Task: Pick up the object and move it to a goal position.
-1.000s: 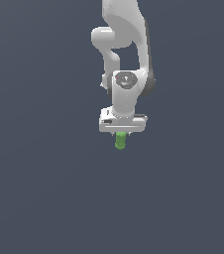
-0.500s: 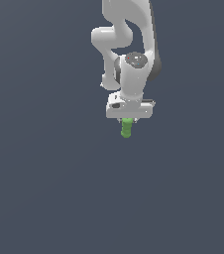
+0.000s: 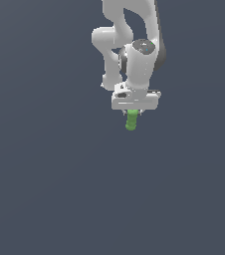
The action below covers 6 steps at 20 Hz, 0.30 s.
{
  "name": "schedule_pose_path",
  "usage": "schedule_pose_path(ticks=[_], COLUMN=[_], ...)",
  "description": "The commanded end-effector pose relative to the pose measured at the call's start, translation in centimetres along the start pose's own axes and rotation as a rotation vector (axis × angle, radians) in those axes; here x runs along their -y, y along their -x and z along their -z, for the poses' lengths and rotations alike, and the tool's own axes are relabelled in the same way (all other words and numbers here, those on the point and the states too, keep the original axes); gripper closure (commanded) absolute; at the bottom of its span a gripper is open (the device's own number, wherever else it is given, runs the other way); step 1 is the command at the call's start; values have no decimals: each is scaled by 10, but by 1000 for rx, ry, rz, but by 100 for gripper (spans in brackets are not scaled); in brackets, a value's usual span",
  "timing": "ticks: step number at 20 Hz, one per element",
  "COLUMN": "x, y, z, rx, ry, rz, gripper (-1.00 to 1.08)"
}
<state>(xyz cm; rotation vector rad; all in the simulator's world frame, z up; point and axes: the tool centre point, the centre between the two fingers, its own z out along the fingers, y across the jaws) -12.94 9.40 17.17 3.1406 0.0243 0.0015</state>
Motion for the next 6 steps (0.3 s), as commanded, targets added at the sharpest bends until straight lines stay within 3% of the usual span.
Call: schedule_pose_path(ticks=[1, 6], x=[2, 2], y=[3, 2], z=[3, 2], rx=[0, 1], ry=[0, -1], rz=[-1, -1], gripper=[108, 108])
